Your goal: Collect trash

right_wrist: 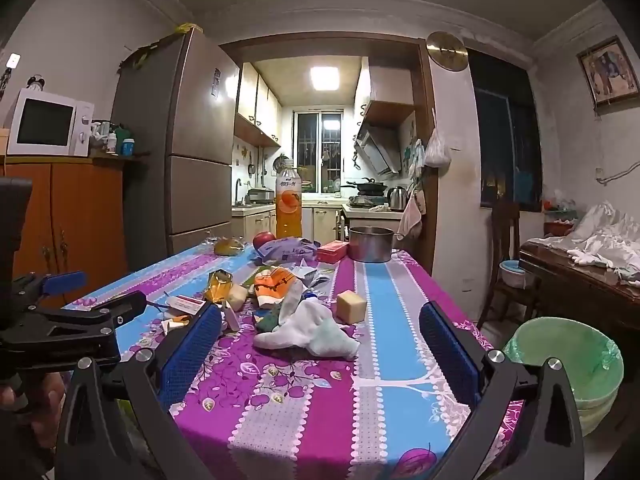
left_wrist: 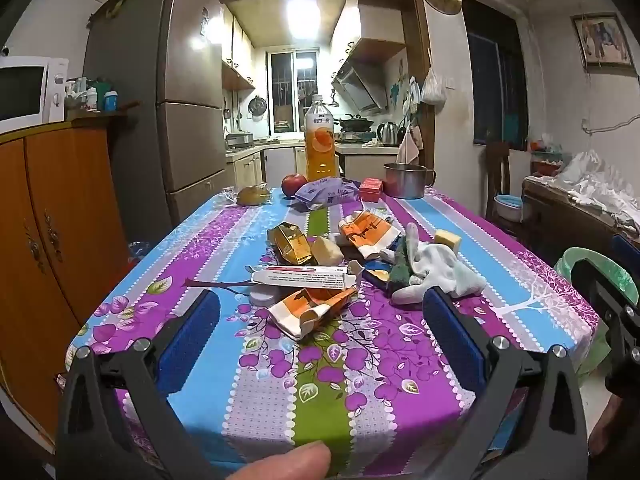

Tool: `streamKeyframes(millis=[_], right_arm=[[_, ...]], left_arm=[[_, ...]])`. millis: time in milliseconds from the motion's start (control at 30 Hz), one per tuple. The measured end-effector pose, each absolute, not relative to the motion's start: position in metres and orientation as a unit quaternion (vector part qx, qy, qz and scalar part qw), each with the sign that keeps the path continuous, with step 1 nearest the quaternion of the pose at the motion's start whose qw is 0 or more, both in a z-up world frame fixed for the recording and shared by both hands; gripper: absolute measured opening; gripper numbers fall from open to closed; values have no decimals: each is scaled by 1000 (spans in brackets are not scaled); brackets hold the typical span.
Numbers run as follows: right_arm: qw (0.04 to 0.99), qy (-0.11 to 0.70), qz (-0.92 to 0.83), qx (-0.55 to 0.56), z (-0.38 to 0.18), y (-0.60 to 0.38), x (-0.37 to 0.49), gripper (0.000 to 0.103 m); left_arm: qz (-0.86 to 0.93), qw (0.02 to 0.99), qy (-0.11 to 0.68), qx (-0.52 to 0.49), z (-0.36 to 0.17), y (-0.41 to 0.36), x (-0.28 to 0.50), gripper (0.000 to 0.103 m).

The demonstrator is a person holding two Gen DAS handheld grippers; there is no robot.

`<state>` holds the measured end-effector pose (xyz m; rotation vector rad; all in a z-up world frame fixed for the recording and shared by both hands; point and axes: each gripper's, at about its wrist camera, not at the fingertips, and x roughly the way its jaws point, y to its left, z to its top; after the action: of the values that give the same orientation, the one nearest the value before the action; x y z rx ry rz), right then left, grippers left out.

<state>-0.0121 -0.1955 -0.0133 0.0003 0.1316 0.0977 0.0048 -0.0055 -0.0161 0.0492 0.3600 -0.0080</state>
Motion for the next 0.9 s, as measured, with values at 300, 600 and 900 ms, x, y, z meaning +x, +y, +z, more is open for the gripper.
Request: streamKeyframes(millis=[300, 600, 900], right_arm=[[996, 68, 49, 1, -14, -197, -11, 99], [996, 76, 49, -1, -19, -195, -5, 99], [996, 77, 50, 0, -21, -195, -4, 99]], left_arm=[[-4, 982, 185, 25, -13, -5, 8, 98], [-5, 982, 187, 25, -14, -6, 9, 98], [-5, 982, 188, 25, -14, -6, 10, 98]])
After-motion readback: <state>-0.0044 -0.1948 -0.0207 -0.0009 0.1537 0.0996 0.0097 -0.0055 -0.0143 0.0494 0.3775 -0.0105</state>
